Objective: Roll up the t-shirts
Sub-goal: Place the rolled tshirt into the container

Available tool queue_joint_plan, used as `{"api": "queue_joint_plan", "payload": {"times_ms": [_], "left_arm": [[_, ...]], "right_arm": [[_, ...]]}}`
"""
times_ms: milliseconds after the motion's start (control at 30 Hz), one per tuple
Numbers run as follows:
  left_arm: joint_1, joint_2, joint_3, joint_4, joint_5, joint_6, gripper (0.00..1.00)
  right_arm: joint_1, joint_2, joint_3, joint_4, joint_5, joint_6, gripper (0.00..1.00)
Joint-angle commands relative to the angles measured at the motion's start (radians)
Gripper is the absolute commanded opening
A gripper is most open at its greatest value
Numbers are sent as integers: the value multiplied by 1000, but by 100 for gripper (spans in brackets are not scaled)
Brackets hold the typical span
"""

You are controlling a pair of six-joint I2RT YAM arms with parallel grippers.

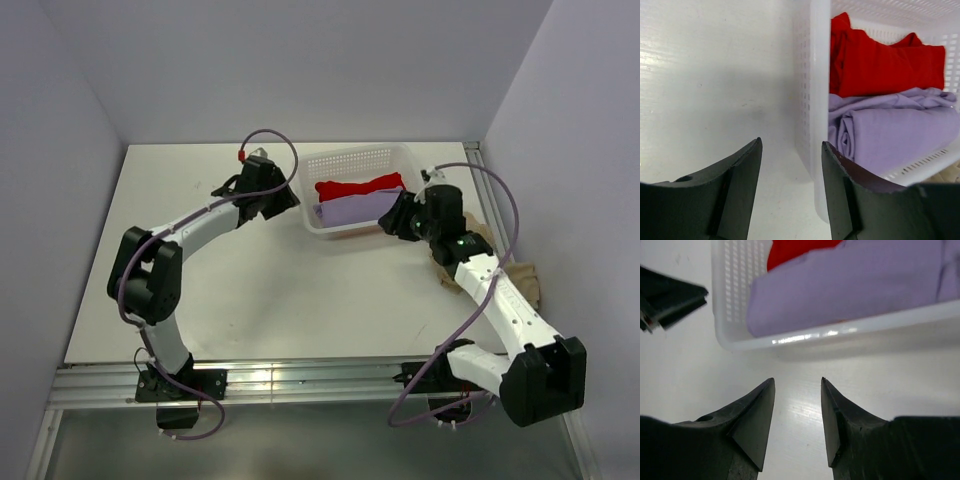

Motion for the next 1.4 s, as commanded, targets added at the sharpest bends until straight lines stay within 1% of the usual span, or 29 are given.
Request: {"api": "queue_joint_plan", "payload": {"times_ms": [0, 167, 233, 267, 300, 367, 433, 467, 533, 567, 633, 667, 733, 767, 800, 900, 933, 967, 1000, 1033, 1067, 1100, 1133, 1167, 1200, 1233, 1300, 1333, 1367], "left_arm": [[3, 56, 54, 55, 33, -5, 56], [5, 157, 146, 46, 59, 4, 55], [6, 173, 157, 61, 69, 1, 51], [6, 180, 160, 74, 79, 1, 44], [5, 194, 166, 98, 86, 0, 40], [3, 214, 180, 115, 105, -2, 32], [-1, 258, 224, 127, 121, 3, 29], [-4, 277, 242, 134, 130, 4, 25], [-20, 333, 299, 169, 165, 9, 22], [-26, 355, 321, 178, 176, 10, 21], [-53, 427, 411, 192, 197, 13, 21], [-65, 485, 496, 184, 201, 10, 21], [-96, 547, 592, 160, 202, 4, 21], [-113, 602, 668, 163, 204, -10, 21], [-119, 623, 696, 172, 208, -19, 22], [-133, 697, 790, 198, 236, -50, 31], [-132, 709, 815, 197, 254, -51, 44], [-130, 725, 853, 197, 271, -50, 49], [-127, 723, 864, 195, 283, -47, 52], [-127, 714, 867, 193, 290, -37, 57], [-127, 675, 838, 196, 291, -22, 61], [-130, 645, 815, 204, 293, -13, 65], [-132, 613, 786, 209, 288, -4, 69], [-130, 540, 716, 210, 276, 10, 70], [-130, 503, 679, 210, 270, 19, 71], [-130, 464, 645, 210, 262, 27, 74], [-132, 357, 562, 195, 230, 52, 76], [-130, 322, 508, 186, 219, 58, 77], [-130, 253, 479, 177, 202, 68, 78]], "right_arm": [[48, 5, -97, 82, -1, 39, 49], [78, 125, -159, 224, -56, 96, 47], [85, 186, -161, 282, -63, 116, 42], [87, 211, -154, 283, -61, 119, 41], [88, 261, -127, 283, -47, 119, 39], [87, 319, -90, 283, -26, 118, 38], [75, 411, -20, 266, 26, 118, 36], [64, 442, 6, 251, 34, 122, 33], [21, 506, 51, 261, -15, 140, 30], [-29, 519, 56, 272, -24, 153, 29], [-79, 537, 65, 283, -20, 171, 29], [-121, 544, 85, 283, -11, 176, 30], [-165, 571, 117, 260, 14, 174, 33], [-204, 580, 152, 248, 41, 174, 35], [-246, 600, 172, 228, 54, 183, 37], [-315, 611, 203, 229, 8, 196, 39], [-318, 611, 211, 223, 13, 194, 42], [-318, 605, 224, 217, 10, 194, 44], [-315, 597, 226, 218, -1, 194, 47], [-315, 587, 225, 220, -7, 191, 48], [-315, 571, 218, 218, -7, 190, 49], [-315, 536, 211, 220, -16, 184, 54], [-314, 513, 202, 229, -23, 179, 56], [-312, 492, 185, 229, -27, 177, 58], [-310, 447, 176, 228, -32, 168, 65], [-301, 424, 168, 223, -32, 164, 67], [-294, 354, 142, 212, -38, 154, 72], [-284, 328, 107, 218, -67, 154, 79], [-283, 268, 84, 229, -82, 154, 81]]}}
